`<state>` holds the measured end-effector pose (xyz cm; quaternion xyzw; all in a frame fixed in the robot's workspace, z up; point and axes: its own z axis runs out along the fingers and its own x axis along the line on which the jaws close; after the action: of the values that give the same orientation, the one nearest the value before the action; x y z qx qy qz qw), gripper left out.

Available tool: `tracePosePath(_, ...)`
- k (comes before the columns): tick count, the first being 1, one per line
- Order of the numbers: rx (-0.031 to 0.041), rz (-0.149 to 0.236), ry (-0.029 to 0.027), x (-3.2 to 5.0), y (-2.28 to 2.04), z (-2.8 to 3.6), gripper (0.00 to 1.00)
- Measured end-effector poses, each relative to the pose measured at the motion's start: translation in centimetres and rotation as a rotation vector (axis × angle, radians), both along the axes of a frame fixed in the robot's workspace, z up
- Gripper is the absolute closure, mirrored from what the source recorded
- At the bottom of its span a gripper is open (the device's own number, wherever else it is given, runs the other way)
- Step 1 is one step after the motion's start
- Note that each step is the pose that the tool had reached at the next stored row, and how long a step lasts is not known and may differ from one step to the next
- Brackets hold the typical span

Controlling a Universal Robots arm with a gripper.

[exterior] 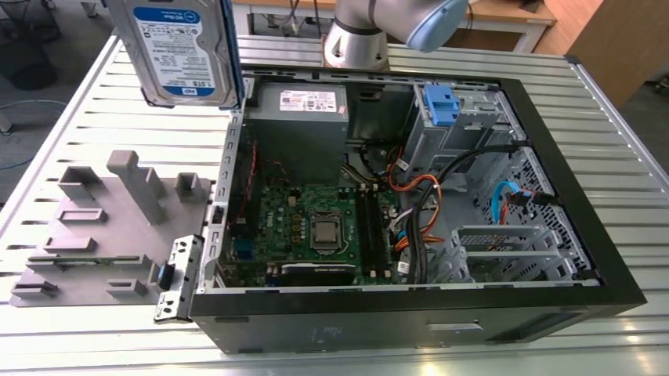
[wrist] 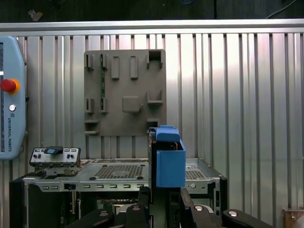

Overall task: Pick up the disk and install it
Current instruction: 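Pick up the disk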

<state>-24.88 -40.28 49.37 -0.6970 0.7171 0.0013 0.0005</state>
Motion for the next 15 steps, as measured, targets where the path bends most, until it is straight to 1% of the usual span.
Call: tracePosePath(15,0.0,0.0,0.0,3.71,0.0,-0.04,0.65)
